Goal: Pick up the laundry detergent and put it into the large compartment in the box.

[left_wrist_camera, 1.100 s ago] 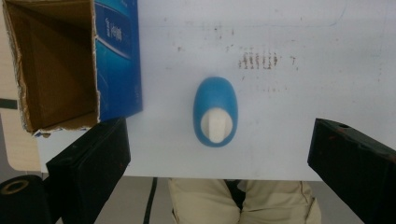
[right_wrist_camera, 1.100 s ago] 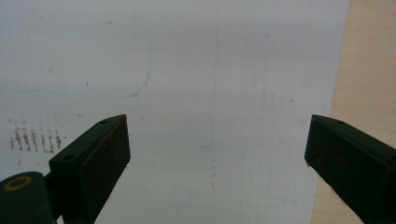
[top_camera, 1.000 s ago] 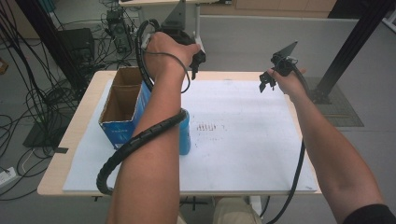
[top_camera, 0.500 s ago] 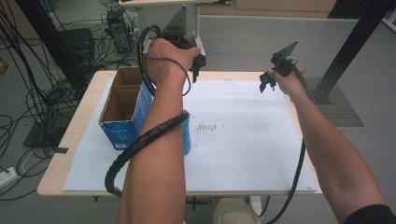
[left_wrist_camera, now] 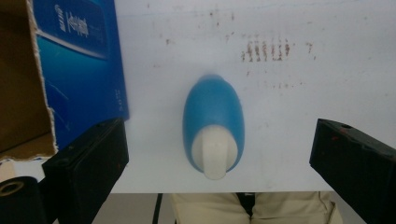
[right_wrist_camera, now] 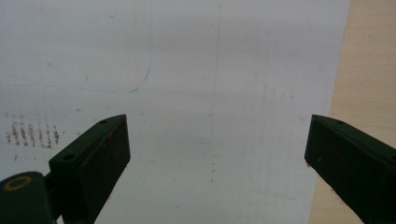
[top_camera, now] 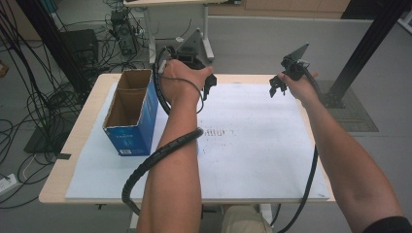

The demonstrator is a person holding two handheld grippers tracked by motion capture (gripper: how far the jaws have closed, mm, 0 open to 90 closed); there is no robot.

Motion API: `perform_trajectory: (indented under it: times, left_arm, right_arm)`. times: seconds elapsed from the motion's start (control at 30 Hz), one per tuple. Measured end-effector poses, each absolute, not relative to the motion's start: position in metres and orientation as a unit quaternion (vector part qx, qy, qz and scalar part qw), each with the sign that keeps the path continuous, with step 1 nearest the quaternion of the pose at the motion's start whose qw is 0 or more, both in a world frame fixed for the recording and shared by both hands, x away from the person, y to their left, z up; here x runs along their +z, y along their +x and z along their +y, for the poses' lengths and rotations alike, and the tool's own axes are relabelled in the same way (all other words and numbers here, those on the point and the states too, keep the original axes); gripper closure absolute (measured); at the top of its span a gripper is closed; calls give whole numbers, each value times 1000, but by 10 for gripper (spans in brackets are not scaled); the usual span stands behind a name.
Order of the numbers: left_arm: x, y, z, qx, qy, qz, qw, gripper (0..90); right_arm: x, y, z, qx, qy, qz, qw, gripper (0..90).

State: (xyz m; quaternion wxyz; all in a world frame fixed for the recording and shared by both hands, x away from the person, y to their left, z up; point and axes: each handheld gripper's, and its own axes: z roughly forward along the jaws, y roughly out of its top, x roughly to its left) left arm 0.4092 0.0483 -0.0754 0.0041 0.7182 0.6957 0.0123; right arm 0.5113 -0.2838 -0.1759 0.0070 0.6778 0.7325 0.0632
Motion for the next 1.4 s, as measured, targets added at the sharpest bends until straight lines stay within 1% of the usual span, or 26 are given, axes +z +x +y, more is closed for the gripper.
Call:
perform_trajectory:
  times: [0.23, 0.77, 1.1, 1.4]
  left_arm:
    - [-99, 412, 51, -2, 714, 700, -9, 49]
    - [-140, 405, 55, -18, 707, 707, -9, 49]
    - [-157, 401, 51, -22, 712, 702, -7, 51]
    - [-162, 400, 50, -24, 710, 704, -8, 51]
  right_arm:
    - [-179, 511, -286, 62, 680, 731, 5, 67]
    - [-179, 509, -285, 64, 678, 732, 6, 67]
    - [-180, 509, -283, 64, 676, 734, 6, 67]
    - [-181, 509, -283, 64, 676, 734, 4, 67]
